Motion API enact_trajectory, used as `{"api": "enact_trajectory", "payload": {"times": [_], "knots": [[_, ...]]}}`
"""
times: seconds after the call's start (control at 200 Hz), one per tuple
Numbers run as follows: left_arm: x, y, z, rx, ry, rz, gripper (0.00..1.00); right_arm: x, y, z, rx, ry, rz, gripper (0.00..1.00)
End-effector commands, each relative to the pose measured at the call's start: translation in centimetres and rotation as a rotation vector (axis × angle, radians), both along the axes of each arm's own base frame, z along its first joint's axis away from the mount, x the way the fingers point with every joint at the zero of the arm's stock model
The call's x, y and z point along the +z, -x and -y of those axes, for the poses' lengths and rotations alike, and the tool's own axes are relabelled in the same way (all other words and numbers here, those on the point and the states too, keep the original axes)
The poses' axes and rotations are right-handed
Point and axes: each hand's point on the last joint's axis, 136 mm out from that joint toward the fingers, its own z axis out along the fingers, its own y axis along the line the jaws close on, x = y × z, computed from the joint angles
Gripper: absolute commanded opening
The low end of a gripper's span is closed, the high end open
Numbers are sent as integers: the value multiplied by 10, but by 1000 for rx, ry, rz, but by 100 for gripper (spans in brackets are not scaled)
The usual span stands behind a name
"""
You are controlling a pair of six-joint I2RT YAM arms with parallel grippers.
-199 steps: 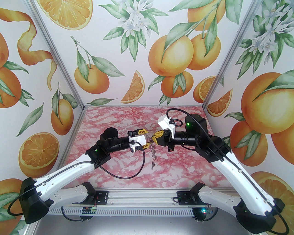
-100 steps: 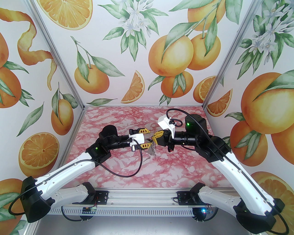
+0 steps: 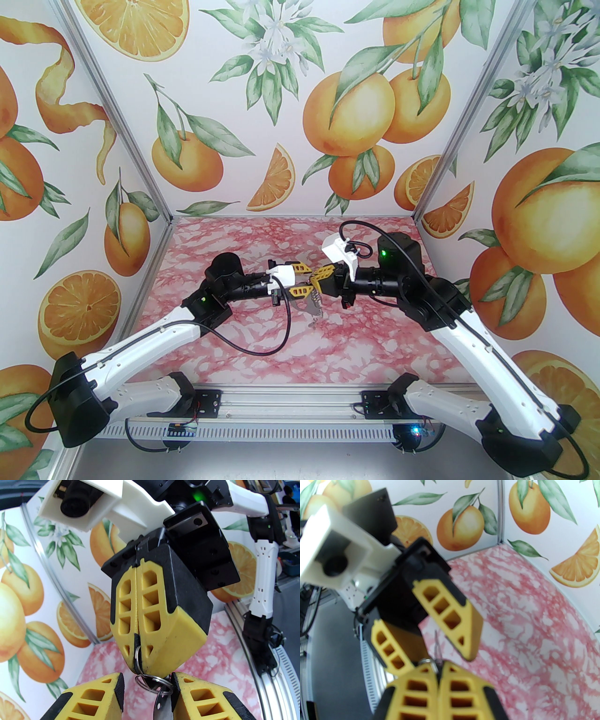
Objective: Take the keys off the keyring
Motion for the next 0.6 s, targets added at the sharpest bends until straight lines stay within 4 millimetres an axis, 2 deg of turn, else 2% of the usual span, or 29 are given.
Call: {"api": "enact_trajectory", "payload": {"times": [0.0, 0.215, 0.285, 0.595], "knots": [[-2, -8, -1, 36, 17, 0, 33, 7, -3, 3, -29, -22, 20, 0], [-10, -14, -1, 67, -2, -3, 27, 11, -3, 4, -33, -37, 30, 0], [-11, -16, -1, 75, 3, 1, 22, 9, -3, 4, -33, -33, 23, 0], [-16, -20, -1, 94, -4, -2, 20, 11, -4, 6, -46, -41, 32, 0]]}}
